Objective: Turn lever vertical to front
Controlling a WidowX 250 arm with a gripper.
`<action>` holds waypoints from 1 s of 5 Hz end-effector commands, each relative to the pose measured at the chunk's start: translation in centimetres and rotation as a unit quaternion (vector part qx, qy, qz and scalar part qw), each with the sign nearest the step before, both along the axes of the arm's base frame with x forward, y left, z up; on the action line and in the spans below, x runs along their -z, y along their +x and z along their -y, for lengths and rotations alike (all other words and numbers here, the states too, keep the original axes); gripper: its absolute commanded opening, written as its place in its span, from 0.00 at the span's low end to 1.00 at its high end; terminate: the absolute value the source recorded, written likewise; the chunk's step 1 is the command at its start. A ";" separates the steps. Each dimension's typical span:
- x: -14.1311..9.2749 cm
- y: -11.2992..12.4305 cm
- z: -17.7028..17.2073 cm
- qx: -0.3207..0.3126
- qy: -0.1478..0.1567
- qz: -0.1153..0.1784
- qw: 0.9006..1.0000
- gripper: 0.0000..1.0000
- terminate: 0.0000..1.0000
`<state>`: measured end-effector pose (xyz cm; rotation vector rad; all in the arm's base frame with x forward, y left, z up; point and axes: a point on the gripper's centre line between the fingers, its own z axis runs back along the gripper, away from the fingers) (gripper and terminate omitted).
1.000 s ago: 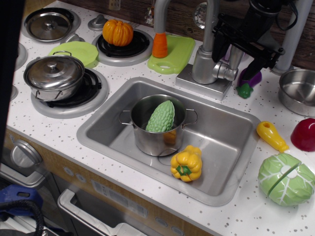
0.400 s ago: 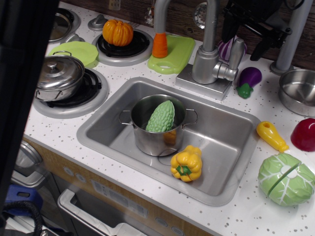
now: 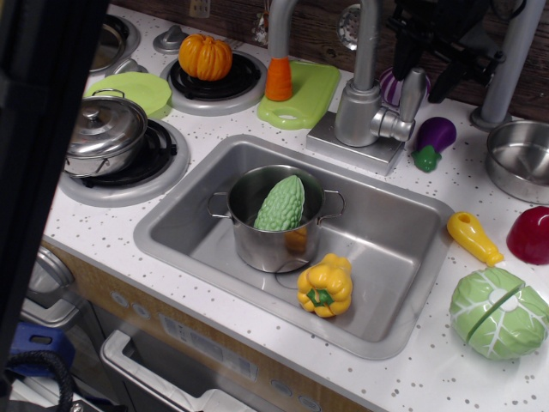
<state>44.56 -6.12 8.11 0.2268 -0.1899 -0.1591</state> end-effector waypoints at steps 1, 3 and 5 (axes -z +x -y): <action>-2.0 -0.6 0.1 -0.018 -0.019 0.035 0.999 0.00 0.00; -0.8 -3.8 0.9 -0.071 -0.042 0.038 0.996 0.00 0.00; 0.9 -4.6 0.5 -0.076 -0.062 0.044 0.994 0.00 0.00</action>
